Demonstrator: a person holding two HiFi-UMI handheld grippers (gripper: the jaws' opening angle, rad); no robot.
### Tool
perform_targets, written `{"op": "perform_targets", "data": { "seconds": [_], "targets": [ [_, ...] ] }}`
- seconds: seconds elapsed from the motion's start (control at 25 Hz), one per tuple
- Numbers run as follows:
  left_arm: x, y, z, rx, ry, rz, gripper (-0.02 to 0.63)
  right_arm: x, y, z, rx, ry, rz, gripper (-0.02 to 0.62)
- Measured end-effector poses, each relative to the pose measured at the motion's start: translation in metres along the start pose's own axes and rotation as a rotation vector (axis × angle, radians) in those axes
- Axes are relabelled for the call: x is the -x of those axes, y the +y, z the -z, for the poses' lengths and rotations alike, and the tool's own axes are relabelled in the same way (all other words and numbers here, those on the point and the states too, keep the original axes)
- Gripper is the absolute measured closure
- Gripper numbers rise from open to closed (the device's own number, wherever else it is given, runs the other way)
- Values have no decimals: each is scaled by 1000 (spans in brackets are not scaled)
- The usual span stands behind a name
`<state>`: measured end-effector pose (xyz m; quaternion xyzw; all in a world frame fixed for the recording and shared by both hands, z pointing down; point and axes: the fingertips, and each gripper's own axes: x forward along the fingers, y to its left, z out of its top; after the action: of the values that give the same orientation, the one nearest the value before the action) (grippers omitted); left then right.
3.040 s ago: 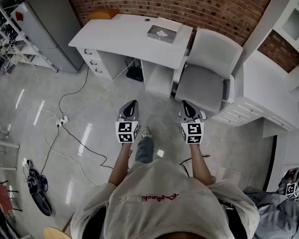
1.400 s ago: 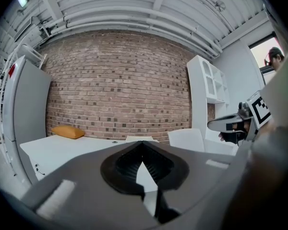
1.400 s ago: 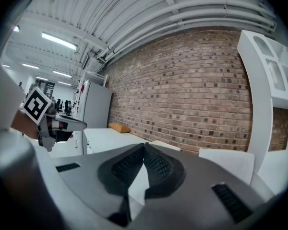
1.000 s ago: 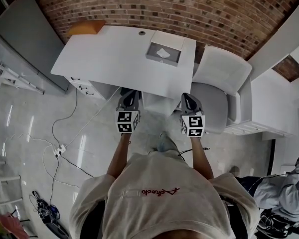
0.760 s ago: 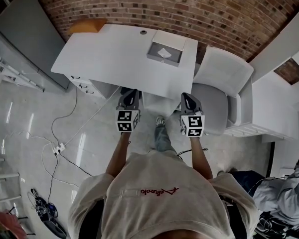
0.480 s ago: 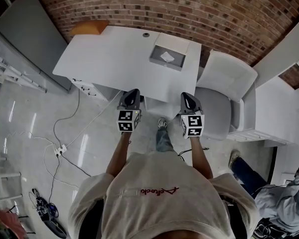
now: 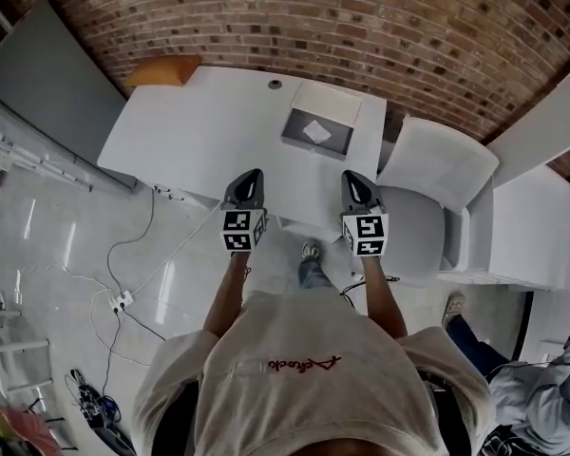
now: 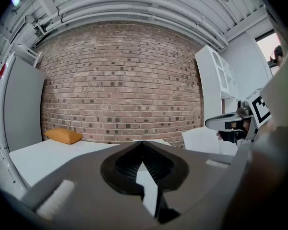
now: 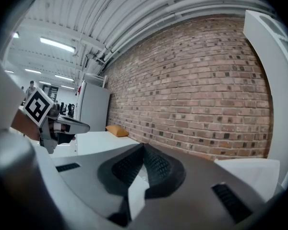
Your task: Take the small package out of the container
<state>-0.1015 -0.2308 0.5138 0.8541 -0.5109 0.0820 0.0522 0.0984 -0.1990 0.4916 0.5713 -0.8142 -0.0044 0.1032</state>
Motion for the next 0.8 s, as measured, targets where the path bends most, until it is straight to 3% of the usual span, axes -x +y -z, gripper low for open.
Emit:
{"op": "perform_targets", "data": {
  "seconds": [0.52, 0.8],
  "targets": [
    [-124, 19, -34, -9, 4, -31, 597, -106, -89, -15, -2, -4, -37, 584],
    [-162, 35, -40, -14, 11, -65, 597, -151, -114, -13, -14, -2, -70, 584]
  ]
}}
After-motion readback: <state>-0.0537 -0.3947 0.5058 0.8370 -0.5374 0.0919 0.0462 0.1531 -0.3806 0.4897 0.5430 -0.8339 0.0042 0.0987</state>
